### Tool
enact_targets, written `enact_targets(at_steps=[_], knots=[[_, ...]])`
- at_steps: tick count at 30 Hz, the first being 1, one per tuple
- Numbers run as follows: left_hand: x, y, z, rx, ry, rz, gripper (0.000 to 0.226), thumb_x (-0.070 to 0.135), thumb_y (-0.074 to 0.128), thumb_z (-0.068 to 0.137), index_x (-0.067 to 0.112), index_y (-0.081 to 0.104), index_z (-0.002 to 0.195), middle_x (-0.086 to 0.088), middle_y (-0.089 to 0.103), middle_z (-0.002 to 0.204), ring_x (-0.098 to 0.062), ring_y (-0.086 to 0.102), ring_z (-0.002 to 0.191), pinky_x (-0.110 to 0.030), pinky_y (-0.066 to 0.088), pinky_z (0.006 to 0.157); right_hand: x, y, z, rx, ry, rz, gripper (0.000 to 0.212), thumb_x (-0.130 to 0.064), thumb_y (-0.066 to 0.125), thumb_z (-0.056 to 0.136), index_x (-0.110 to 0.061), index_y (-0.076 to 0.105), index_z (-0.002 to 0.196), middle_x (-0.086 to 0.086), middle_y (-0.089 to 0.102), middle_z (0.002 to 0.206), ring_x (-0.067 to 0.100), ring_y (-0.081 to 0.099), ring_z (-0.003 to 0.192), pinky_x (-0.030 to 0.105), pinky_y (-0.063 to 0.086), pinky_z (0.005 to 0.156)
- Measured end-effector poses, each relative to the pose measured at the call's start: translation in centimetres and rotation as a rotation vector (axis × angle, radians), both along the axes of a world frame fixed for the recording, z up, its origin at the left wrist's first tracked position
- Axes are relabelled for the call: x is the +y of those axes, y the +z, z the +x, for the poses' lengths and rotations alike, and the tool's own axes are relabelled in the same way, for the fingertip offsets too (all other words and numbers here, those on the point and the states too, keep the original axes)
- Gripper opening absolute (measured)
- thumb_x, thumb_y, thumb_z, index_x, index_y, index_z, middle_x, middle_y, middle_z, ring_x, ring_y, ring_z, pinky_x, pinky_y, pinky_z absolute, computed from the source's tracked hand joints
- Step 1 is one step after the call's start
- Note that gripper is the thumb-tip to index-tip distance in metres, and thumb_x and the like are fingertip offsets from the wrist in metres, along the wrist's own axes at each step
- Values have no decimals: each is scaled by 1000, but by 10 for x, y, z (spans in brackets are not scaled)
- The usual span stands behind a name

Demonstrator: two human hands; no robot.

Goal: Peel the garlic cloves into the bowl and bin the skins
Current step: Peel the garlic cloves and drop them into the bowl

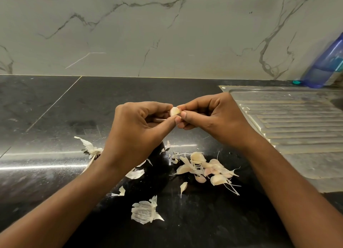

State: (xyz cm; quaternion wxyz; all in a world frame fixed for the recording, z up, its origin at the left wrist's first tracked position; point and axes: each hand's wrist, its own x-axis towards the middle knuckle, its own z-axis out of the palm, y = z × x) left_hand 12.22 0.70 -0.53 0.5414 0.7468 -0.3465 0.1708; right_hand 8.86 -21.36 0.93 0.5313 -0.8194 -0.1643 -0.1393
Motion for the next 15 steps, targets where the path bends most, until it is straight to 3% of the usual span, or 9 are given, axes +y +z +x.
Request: enact_targets(at_steps=[8, 15], knots=[[1, 5, 2, 338, -115, -224, 22, 5, 84, 84, 1, 79, 105, -8, 82, 90, -26, 81, 82, -32, 66, 78, 5, -5, 1, -91, -22, -158, 18, -11, 71, 101, -7, 79, 117, 2, 82, 98, 18, 80, 89, 36, 67, 81], [-1, 6, -2, 396, -158, -244, 22, 1, 81, 85, -3, 78, 106, -12, 81, 91, -28, 81, 83, -28, 65, 76, 12, -9, 0, -203, -122, -207, 11, -9, 73, 99, -8, 83, 103, -1, 81, 85, 17, 79, 75, 40, 66, 67]])
